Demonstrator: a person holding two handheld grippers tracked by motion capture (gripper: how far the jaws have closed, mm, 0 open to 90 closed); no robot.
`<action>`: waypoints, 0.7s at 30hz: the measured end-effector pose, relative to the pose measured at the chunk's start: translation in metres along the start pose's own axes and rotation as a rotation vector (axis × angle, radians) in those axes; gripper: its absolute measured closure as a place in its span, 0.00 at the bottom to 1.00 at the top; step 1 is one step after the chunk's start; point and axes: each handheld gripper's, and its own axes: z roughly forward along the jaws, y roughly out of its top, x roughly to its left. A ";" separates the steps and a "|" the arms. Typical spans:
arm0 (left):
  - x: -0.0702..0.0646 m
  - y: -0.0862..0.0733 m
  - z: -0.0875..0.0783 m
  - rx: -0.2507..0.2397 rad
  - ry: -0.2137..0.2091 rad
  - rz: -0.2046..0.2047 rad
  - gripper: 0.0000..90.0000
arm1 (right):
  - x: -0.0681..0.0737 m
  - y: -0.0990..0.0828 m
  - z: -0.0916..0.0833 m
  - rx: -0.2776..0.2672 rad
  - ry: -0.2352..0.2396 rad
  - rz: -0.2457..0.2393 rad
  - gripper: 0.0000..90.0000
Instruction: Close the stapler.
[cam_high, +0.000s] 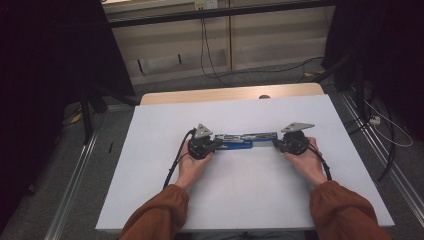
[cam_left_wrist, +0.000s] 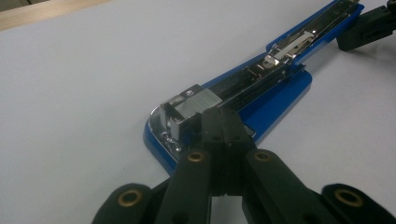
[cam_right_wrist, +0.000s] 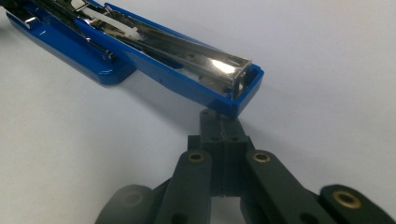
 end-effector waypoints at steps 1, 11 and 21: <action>0.000 0.000 0.000 -0.001 -0.003 -0.004 1.00 | 0.000 0.000 0.000 -0.005 0.001 0.000 1.00; 0.000 0.000 0.000 -0.001 0.005 0.003 1.00 | 0.001 0.002 -0.001 -0.028 0.002 -0.002 1.00; 0.000 0.000 0.000 0.000 -0.002 0.005 1.00 | -0.001 0.002 -0.003 -0.050 0.004 0.001 1.00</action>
